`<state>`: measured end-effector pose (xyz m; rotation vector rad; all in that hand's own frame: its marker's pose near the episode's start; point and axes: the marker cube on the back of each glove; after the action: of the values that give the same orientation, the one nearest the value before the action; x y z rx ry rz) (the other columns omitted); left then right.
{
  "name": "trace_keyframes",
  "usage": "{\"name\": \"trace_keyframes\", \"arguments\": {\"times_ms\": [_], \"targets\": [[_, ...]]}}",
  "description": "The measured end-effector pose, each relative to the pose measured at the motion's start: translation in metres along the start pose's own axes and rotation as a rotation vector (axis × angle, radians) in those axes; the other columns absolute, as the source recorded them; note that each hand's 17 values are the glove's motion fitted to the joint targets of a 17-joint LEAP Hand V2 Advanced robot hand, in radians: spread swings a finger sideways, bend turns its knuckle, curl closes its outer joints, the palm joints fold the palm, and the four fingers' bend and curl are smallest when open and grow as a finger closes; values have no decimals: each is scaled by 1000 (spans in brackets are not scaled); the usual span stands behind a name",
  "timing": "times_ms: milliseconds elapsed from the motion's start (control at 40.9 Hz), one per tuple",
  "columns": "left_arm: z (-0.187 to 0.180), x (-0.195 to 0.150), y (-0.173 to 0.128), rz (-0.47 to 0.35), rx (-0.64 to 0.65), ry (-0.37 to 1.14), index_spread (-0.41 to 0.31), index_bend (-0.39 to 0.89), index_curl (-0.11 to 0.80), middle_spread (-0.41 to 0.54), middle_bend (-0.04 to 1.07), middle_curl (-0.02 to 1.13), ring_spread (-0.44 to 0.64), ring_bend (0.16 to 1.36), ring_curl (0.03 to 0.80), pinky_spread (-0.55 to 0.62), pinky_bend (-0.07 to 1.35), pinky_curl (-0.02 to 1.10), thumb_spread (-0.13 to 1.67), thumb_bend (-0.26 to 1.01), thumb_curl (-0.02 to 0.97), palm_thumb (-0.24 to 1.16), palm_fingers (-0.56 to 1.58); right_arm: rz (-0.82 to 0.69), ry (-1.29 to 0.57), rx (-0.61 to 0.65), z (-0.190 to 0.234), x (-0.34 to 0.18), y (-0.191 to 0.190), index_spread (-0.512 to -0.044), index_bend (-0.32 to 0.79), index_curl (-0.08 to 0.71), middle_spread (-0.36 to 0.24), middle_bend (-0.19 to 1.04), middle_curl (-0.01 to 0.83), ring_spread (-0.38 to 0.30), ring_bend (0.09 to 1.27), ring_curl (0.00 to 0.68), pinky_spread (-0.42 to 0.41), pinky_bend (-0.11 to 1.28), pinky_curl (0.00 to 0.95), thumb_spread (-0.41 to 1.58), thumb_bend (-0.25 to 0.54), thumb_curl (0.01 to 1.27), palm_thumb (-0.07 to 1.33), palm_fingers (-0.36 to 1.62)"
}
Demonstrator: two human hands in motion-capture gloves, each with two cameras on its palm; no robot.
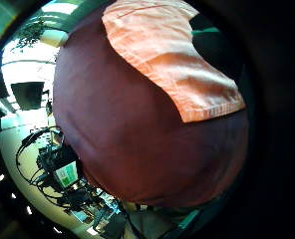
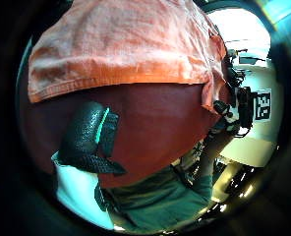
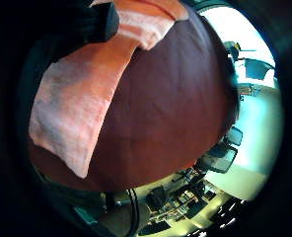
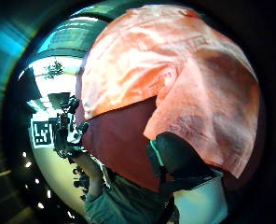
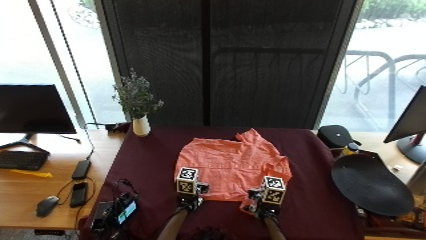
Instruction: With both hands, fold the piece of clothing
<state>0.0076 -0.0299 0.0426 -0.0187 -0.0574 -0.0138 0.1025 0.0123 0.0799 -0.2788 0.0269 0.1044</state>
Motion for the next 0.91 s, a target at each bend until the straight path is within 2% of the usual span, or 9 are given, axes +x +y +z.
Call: {"name": "trace_keyframes", "arguments": {"times_ms": [98,392,465,563,636,710,759,808,906], "targets": [[12,4,8,23,-109,46,-54,124,258,8,228,405,148,591,315,259,491,335,1130,-5,322,415,380,-17,-8,-4,-4,-5,10,-330,144,272,28,168,272,147,410,305,236,666,359,1106,-26,344,540,252],[24,-4,4,0,-34,-28,-123,202,311,-116,352,434,0,570,314,209,308,292,1148,0,344,525,660,-80,-76,149,-22,-23,20,-333,325,350,-11,159,276,76,399,306,226,495,312,1099,1,355,612,461],[21,2,-1,27,41,-13,-146,218,334,-149,361,441,-54,571,319,191,242,280,1153,-4,349,545,737,-49,-52,194,-23,-22,17,-332,369,369,-31,159,279,34,409,310,222,441,298,1110,12,365,661,558],[47,4,-43,73,223,-55,-194,277,372,-208,442,471,-145,564,330,155,133,252,1152,-4,356,577,947,19,18,218,-2,-8,-7,-320,404,396,-73,212,305,-35,438,331,180,379,288,1139,60,391,775,771],[66,0,-55,88,191,-106,-222,281,389,-238,467,480,-196,564,340,123,111,235,1152,1,362,608,1017,16,36,230,12,-2,-26,-307,394,401,-101,232,325,-84,450,336,147,329,277,1146,81,406,837,900],[57,1,-43,114,139,-125,-239,291,406,-261,483,494,-231,551,350,99,104,224,1151,-1,367,632,1039,5,50,247,11,-1,-29,-300,355,404,-125,269,350,-125,442,345,111,295,279,1149,86,414,872,974],[35,4,-23,137,97,-121,-253,296,417,-274,492,505,-246,546,359,88,99,217,1153,-3,370,645,1048,2,62,227,2,-2,-20,-297,343,413,-137,266,359,-146,435,354,87,278,282,1154,87,419,892,995],[16,7,-5,166,56,-119,-261,291,424,-283,499,512,-257,539,364,80,99,211,1151,-5,372,657,1050,-6,75,190,-8,-3,-8,-288,234,393,-157,326,384,-179,476,370,-5,325,301,1151,98,424,928,1164],[17,6,-3,221,-30,-138,-275,289,438,-303,523,524,-280,534,374,68,92,192,1150,-7,375,680,1075,-37,83,105,-33,-7,18,-282,150,388,-179,346,405,-209,541,402,-107,372,329,1148,108,429,980,1257]]}}
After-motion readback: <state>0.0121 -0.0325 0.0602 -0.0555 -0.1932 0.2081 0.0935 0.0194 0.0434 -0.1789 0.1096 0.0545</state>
